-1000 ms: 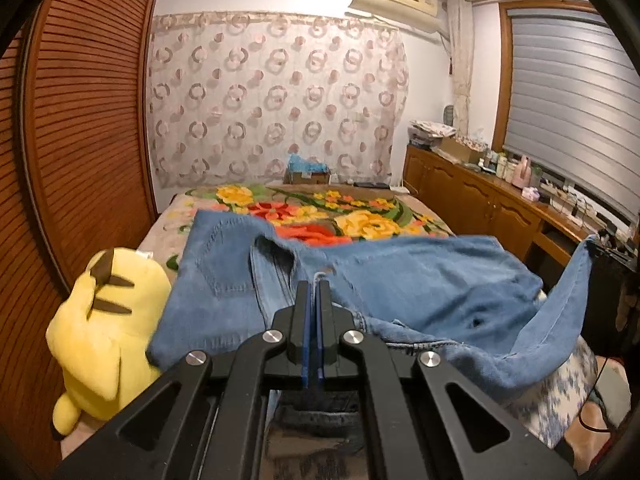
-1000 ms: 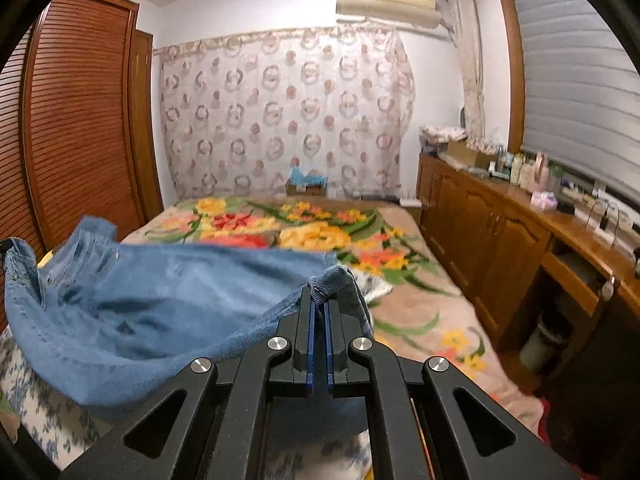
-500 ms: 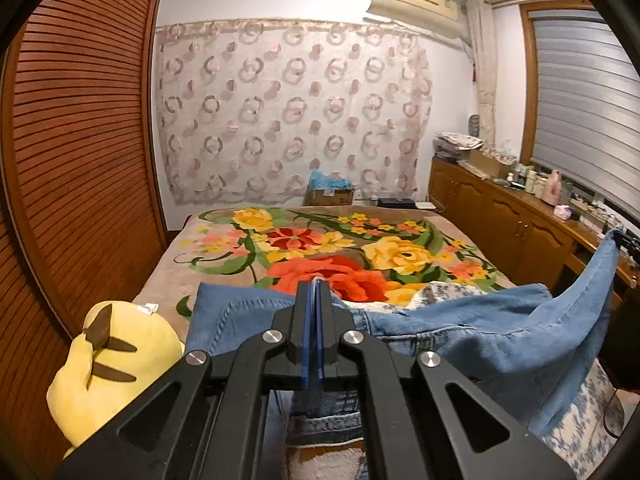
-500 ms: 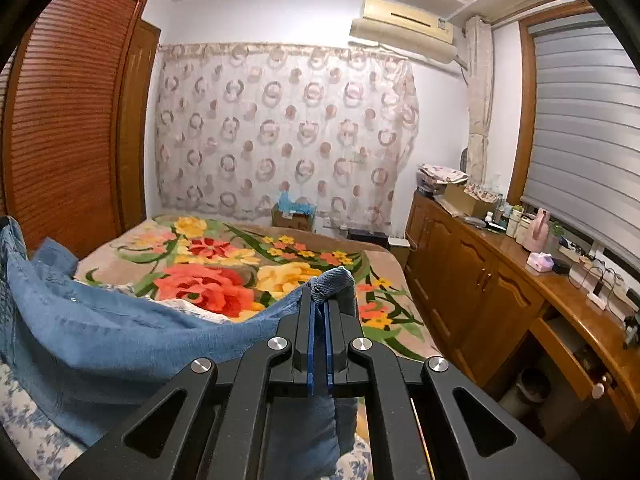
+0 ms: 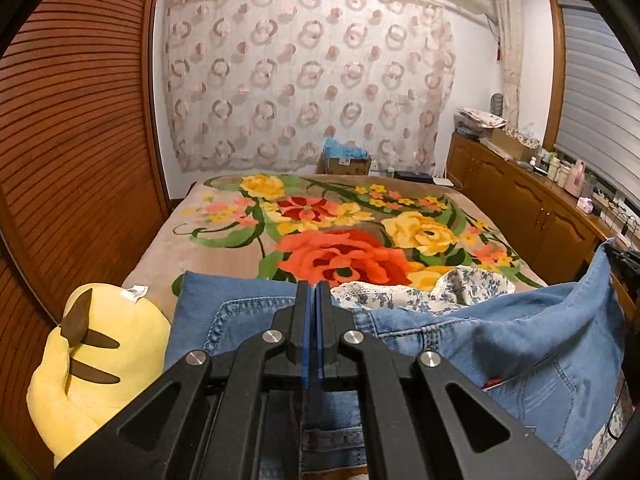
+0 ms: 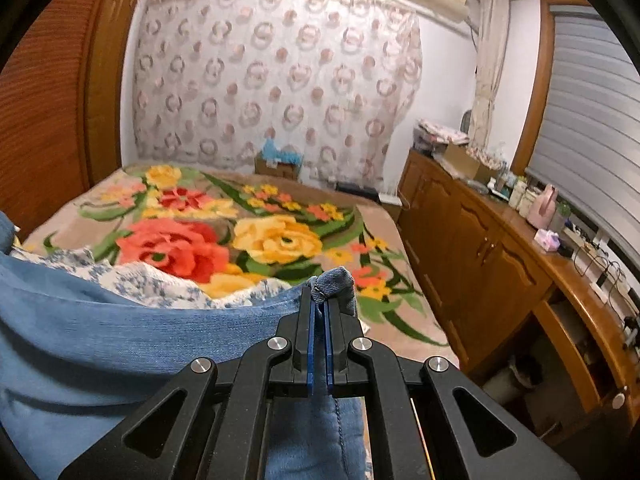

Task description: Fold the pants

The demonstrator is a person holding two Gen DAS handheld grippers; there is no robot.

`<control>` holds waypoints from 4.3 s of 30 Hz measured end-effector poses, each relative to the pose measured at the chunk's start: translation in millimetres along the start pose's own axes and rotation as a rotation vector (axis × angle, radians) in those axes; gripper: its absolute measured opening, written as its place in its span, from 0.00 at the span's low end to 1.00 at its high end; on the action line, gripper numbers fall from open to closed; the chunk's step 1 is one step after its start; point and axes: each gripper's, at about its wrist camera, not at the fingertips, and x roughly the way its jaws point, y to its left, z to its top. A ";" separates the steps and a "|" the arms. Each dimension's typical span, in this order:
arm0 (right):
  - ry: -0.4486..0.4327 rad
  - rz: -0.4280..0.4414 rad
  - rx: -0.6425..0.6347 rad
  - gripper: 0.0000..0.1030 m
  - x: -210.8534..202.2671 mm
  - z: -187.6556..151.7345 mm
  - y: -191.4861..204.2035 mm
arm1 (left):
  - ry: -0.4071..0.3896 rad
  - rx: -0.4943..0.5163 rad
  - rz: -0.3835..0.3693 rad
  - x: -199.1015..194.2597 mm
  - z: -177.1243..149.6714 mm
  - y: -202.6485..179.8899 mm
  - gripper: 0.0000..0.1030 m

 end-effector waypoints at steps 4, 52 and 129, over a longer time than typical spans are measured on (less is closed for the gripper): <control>0.065 -0.016 -0.005 0.03 28.9 20.4 5.1 | 0.030 0.020 0.004 7.4 -0.7 -5.4 0.03; 0.034 0.550 -0.286 0.00 -7.7 181.9 160.4 | 0.103 0.077 -0.121 -94.5 -99.1 -48.4 0.62; 0.229 0.216 0.417 0.70 -64.6 -37.9 -9.6 | 0.142 0.064 -0.104 -129.9 -140.6 -51.6 0.62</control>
